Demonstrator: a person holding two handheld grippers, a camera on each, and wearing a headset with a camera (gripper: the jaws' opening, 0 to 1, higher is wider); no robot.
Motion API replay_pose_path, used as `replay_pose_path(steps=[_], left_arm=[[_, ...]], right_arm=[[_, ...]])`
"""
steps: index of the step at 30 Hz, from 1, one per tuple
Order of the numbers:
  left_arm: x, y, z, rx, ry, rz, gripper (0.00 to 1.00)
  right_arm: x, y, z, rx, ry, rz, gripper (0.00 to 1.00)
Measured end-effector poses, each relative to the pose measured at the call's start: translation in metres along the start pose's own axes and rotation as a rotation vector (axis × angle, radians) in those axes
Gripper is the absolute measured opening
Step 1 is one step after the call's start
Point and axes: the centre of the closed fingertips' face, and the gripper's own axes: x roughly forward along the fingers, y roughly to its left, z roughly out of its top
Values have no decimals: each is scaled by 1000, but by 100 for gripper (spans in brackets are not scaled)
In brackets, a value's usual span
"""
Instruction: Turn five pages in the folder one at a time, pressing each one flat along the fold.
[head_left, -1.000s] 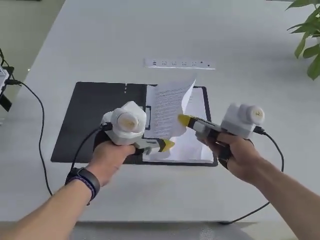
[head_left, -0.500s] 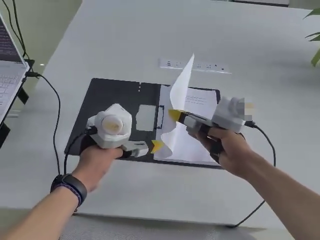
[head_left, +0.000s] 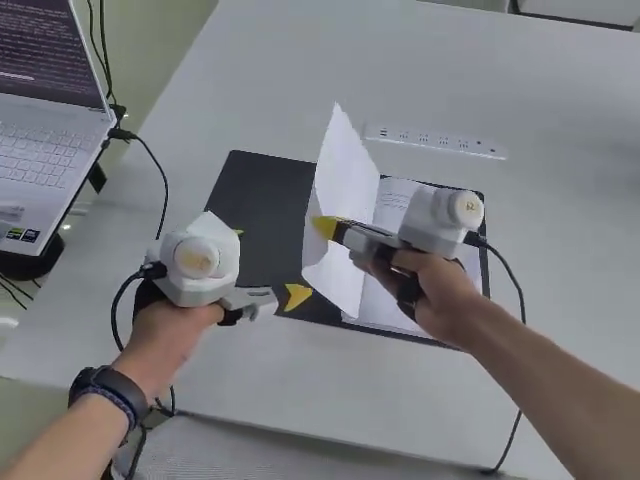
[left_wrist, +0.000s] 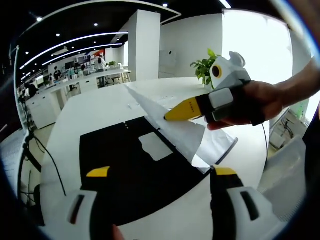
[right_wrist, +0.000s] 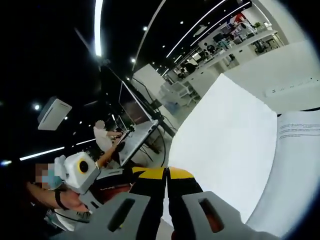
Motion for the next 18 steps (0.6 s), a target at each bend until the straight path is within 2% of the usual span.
replay_pose_path(steps=[6, 18], left_arm=[[-17, 17, -7, -44, -12, 46, 79], [-26, 17, -14, -69, -15, 66, 80]], right_arm=[[27, -3, -15, 48, 30, -5, 0], [59, -19, -39, 95, 101, -24, 0]])
